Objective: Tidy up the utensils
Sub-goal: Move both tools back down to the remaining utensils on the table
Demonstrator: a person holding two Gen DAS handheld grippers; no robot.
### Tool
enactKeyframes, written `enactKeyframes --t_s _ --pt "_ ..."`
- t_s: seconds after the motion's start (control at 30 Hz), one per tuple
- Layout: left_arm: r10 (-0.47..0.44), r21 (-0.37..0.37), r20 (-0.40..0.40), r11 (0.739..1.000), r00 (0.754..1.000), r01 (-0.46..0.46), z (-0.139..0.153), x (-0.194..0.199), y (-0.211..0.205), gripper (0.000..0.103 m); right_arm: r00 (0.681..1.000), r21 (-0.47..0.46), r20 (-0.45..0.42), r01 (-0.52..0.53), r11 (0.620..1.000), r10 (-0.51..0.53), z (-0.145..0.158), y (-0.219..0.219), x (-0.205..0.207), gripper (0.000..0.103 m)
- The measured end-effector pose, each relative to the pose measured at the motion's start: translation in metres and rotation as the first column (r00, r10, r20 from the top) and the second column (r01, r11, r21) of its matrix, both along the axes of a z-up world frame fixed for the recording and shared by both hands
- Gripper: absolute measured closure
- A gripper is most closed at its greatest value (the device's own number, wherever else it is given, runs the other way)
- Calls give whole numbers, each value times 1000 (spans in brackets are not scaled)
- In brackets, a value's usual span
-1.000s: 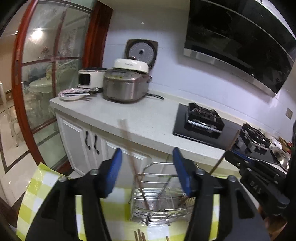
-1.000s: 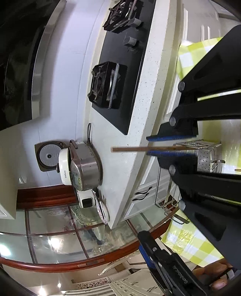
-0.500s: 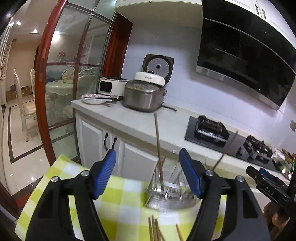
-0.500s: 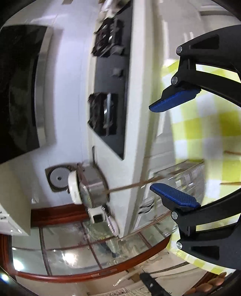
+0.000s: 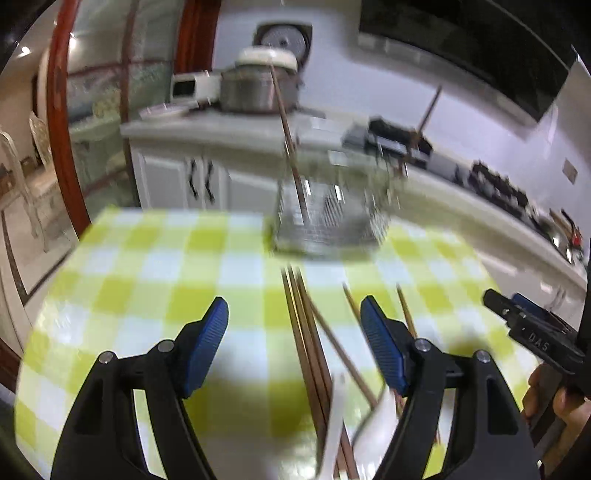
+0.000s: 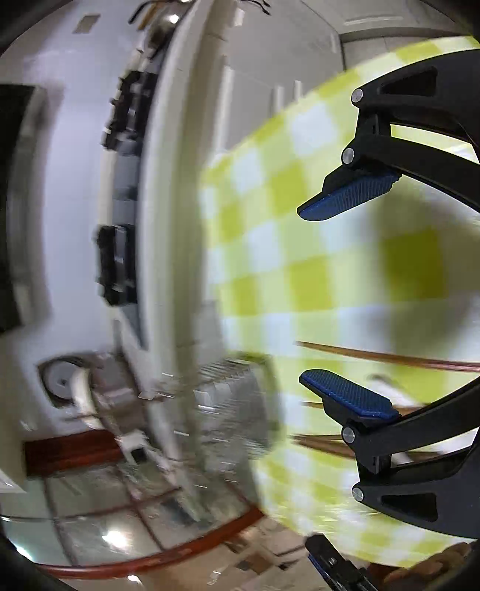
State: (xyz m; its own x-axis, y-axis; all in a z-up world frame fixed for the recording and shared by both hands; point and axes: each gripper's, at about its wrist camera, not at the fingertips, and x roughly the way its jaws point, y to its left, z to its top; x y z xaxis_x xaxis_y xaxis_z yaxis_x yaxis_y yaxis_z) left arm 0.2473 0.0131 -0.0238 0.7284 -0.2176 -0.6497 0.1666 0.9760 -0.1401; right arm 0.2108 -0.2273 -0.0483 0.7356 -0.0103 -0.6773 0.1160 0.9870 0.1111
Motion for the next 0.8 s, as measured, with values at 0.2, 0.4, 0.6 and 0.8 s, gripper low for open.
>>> enactKeyframes --t_s 0.2,0.4,0.6,0.8 --pt "-52 -14 -104 999 993 51 -35 -12 -5 48 995 -43 -76 -70 997 66 -26 22 -6 26" --pt "-95 10 -150 995 984 97 -46 -10 -17 53 990 -40 -123 -73 997 68 -39 25 7 26" --pt "-133 39 -201 989 971 144 -58 -7 -30 62 985 -36 -156 -75 997 68 -47 24 16 26" --pt "-156 55 -233 983 960 173 -69 -4 -37 70 985 -38 -163 -62 997 55 -49 20 25 26"
